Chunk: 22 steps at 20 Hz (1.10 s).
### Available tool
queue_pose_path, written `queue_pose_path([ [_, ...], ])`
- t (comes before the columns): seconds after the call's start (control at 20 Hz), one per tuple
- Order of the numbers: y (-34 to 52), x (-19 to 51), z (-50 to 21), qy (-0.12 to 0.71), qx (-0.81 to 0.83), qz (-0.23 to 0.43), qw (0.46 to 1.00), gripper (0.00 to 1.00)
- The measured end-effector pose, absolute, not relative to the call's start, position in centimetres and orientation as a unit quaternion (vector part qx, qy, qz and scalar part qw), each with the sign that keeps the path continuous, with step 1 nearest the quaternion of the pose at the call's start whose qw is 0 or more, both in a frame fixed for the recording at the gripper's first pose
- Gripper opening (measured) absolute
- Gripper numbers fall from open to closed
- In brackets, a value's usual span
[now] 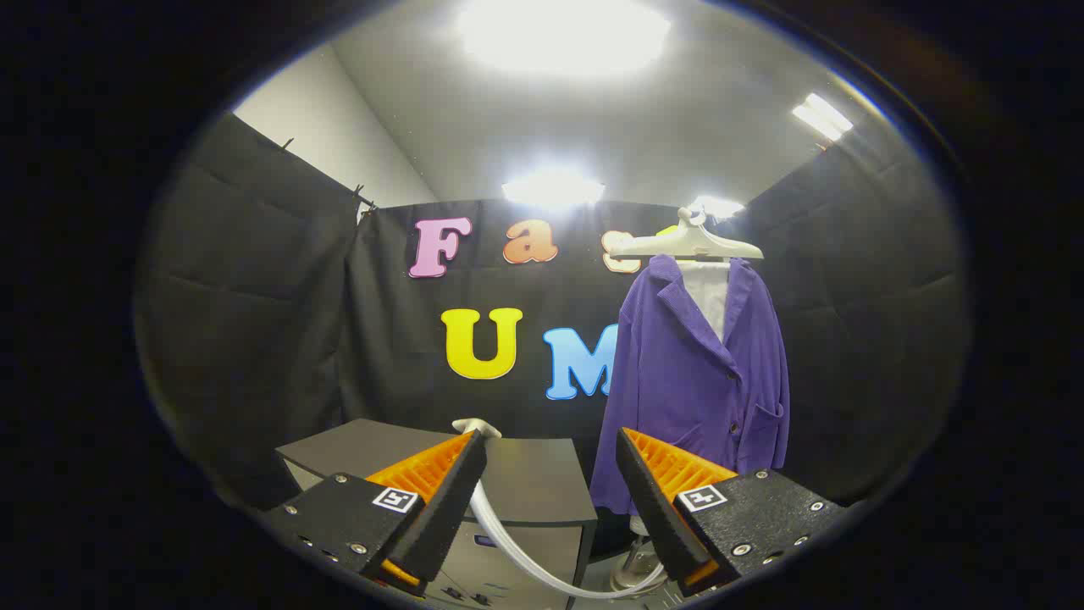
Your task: Iron the clothes twice with a garment steamer, once on the left side and once on the right side.
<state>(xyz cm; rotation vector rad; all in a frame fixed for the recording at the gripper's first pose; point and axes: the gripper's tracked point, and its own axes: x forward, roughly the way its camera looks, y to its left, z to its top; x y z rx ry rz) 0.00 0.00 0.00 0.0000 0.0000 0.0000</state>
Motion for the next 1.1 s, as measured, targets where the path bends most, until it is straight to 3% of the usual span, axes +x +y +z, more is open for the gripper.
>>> queue_pose_path([
  [0.6,1.8,1.1,-2.9,0.019,-0.017,0.008,1.000,0.95],
  [1.1,2.4,1.0,-1.5,0.036,-0.019,0.078,0.996,0.95],
])
